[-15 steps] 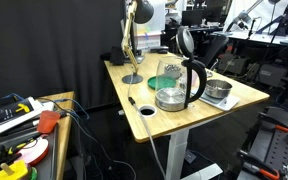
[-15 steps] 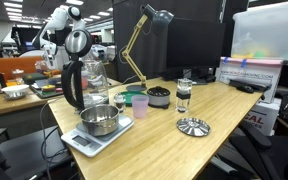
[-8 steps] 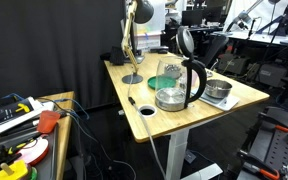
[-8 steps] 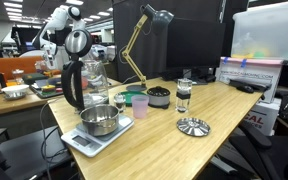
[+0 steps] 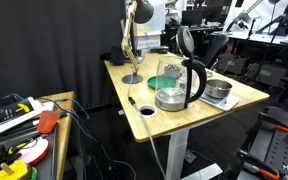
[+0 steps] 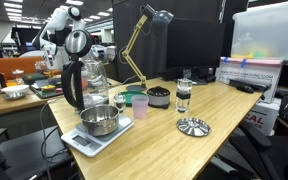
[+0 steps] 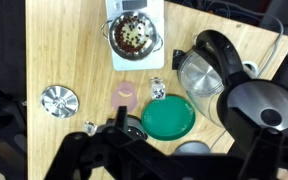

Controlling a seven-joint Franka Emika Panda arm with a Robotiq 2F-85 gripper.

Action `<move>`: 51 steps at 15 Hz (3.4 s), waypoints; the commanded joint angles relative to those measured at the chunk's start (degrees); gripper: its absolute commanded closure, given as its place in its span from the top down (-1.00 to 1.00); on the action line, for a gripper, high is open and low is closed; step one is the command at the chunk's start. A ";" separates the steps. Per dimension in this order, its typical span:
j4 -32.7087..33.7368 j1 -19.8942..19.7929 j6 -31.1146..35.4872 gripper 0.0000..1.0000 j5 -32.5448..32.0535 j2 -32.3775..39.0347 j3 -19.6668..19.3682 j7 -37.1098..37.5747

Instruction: Move the black pepper container to the other side of the pot

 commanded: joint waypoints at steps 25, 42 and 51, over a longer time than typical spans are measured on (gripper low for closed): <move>8.71 -2.68 16.54 1.00 4.71 23.16 -0.29 3.16; 7.98 -1.15 17.00 1.00 5.14 30.63 1.67 -0.55; 9.15 -0.28 17.74 1.00 1.83 38.18 3.43 -1.82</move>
